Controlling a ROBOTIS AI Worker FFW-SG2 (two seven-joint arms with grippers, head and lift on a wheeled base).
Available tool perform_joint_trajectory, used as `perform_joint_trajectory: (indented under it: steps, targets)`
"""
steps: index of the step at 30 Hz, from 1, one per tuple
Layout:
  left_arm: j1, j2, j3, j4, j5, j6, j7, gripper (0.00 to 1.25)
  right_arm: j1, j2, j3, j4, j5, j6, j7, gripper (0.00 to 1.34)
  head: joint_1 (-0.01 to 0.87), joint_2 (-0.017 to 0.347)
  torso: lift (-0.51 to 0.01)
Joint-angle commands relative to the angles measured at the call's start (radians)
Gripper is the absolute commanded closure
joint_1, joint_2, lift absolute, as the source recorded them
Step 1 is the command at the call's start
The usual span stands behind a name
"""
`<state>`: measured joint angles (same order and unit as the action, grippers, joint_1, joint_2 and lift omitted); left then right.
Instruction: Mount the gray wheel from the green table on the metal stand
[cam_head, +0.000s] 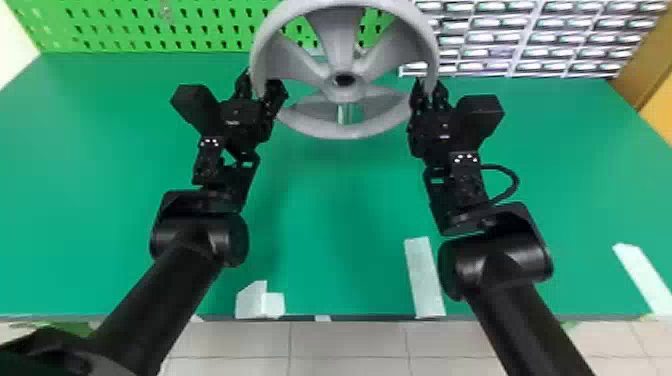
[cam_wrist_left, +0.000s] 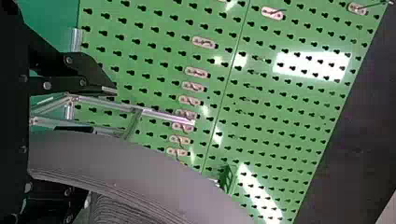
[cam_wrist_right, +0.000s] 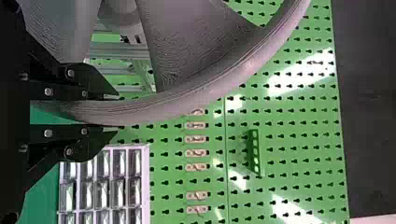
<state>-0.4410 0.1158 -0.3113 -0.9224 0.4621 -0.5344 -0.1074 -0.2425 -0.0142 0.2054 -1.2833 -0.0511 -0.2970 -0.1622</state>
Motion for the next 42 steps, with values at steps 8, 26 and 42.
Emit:
perform_joint_trajectory:
  steps: [8,26,42]
  targets:
    - [-0.018,-0.004,-0.014,0.053,0.007,-0.019,-0.002,0.86,-0.012,-0.001,-0.003,0.022,0.005,-0.001,-0.046,1.18,0.867,0.052,-0.1]
    - [-0.03,-0.027,0.005,0.1,-0.039,-0.055,0.046,0.86,-0.017,0.002,-0.001,0.035,0.019,-0.007,-0.065,1.18,0.867,0.052,-0.1]
    - [-0.039,-0.041,0.001,0.103,-0.099,-0.058,0.133,0.86,-0.021,0.006,0.0,0.041,0.034,-0.011,-0.088,1.18,0.867,0.052,-0.1]
